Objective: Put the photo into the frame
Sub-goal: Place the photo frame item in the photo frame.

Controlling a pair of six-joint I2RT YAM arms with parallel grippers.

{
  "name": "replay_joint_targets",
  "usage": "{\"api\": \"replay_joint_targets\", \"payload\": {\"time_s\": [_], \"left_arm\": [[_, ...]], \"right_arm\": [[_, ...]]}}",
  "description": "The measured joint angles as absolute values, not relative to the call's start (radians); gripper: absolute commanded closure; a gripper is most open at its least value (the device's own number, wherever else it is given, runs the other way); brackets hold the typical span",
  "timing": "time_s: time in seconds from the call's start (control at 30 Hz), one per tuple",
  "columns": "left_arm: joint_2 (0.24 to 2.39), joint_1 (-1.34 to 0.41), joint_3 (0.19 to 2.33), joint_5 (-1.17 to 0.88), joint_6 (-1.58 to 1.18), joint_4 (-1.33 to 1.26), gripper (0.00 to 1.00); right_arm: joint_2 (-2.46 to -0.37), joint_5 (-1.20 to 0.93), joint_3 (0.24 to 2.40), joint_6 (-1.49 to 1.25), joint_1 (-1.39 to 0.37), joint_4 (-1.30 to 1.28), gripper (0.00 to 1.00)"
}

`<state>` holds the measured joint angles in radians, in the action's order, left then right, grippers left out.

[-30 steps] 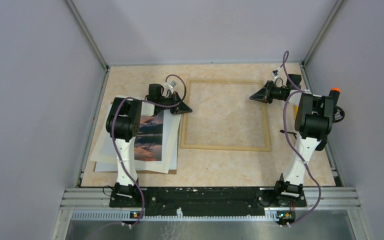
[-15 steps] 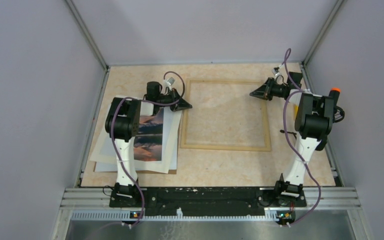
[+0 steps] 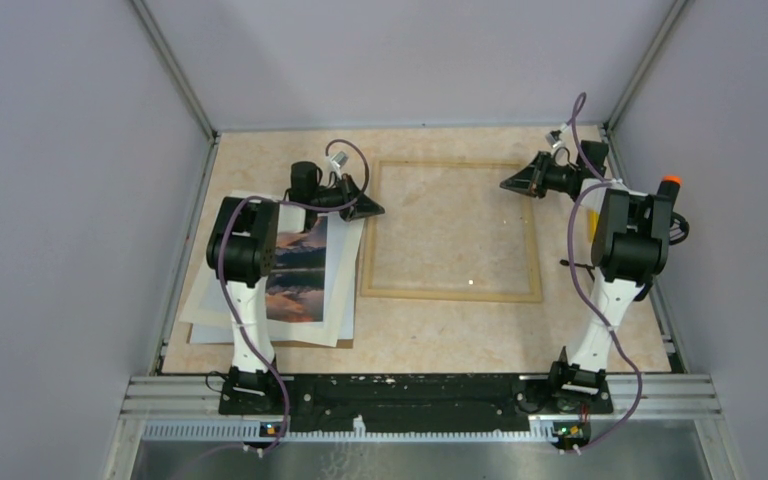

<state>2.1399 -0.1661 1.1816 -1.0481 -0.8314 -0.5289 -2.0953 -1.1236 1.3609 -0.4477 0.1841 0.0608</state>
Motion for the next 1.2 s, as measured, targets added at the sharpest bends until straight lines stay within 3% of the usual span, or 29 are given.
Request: {"api": "replay_joint_targets", "payload": {"time_s": [1.2], "left_arm": [[2.09,-0.167,1.103,-1.059,-0.844,-0.555,1.0]], "right_arm": [[-2.057,-1.119,1.283,-0.428,0.206,0.05,1.0]]}}
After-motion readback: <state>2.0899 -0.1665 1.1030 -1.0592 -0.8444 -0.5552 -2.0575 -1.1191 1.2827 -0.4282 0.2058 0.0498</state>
